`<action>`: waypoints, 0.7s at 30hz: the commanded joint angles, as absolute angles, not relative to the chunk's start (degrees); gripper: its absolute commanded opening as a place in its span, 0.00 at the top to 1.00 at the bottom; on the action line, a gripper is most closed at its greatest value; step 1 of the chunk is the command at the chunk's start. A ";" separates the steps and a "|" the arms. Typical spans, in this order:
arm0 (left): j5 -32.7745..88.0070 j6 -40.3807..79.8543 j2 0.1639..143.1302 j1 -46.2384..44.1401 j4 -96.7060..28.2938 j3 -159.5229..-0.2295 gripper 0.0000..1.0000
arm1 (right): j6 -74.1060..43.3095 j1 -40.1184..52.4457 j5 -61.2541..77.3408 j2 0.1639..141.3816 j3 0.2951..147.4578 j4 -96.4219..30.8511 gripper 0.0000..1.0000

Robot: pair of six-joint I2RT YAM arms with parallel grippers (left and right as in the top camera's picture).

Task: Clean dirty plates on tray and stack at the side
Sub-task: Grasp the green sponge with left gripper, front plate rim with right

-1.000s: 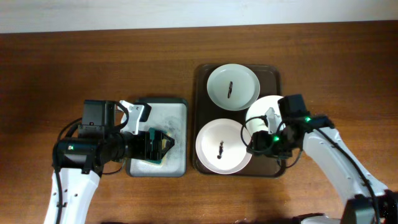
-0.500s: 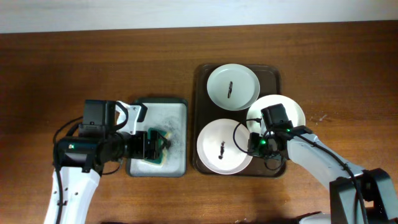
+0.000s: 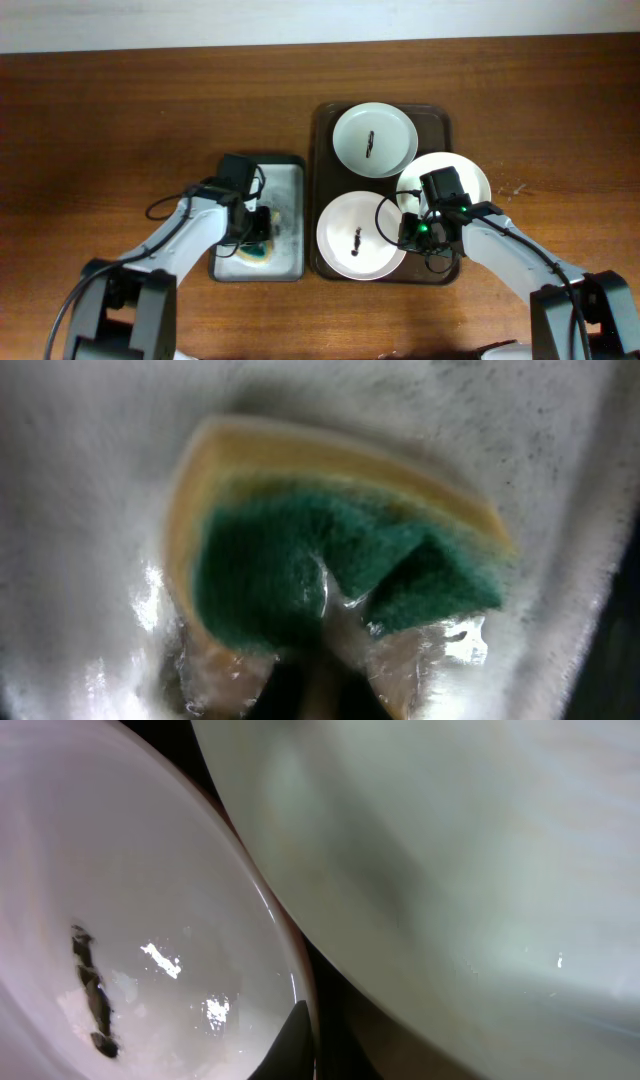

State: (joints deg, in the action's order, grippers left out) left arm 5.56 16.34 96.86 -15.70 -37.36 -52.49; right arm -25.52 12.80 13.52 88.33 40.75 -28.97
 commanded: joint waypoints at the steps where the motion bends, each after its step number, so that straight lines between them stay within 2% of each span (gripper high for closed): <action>1: 4.71 17.10 101.23 -16.38 -36.56 -51.53 1.00 | -25.32 13.10 10.46 89.19 40.27 -30.17 0.96; 4: 8.16 17.12 97.51 -16.29 -42.35 -56.10 0.99 | -25.32 13.10 10.46 89.19 40.27 -30.22 0.96; 5: 8.14 17.12 95.57 -16.29 -44.45 -57.63 0.81 | -25.32 13.10 10.46 89.19 40.27 -30.24 0.96; 6: 8.10 17.08 93.51 -16.08 -45.89 -58.59 0.58 | -25.32 13.10 10.46 89.19 40.27 -30.39 0.96; 9: 7.88 17.10 90.87 -16.14 -46.83 -58.67 0.31 | -25.34 13.10 10.48 89.21 40.27 -30.61 0.96; 11: 7.90 17.10 91.18 -16.49 -49.06 -58.15 0.29 | -25.34 13.10 10.48 89.21 40.27 -30.61 0.96; 13: 7.88 17.10 91.15 -17.56 -50.39 -55.57 0.31 | -25.34 13.10 10.48 89.19 40.27 -30.63 0.96; 14: 7.64 17.12 91.18 -18.15 -49.36 -53.95 0.35 | -25.34 13.10 10.46 89.19 40.27 -30.61 0.95; 15: 7.64 17.12 91.15 -18.83 -46.98 -51.66 0.43 | -25.36 13.10 10.48 89.19 40.27 -30.59 0.95; 17: 7.64 17.15 91.18 -19.55 -42.15 -47.68 0.70 | -25.36 13.10 10.46 89.19 40.27 -30.59 0.95; 18: 7.38 17.15 91.18 -19.62 -38.87 -45.21 0.92 | -25.36 13.10 10.48 89.19 40.27 -30.59 0.95; 19: 7.03 17.21 91.15 -19.59 -37.34 -44.25 1.00 | -25.36 13.10 10.48 89.19 40.27 -30.61 0.95; 21: 7.07 17.32 91.09 -19.59 -37.15 -45.28 1.00 | -25.36 13.10 10.48 89.19 40.27 -30.61 0.95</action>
State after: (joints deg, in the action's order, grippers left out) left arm 7.05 17.41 90.43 -19.25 -37.43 -46.54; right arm -25.52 12.80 13.34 88.33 40.93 -29.71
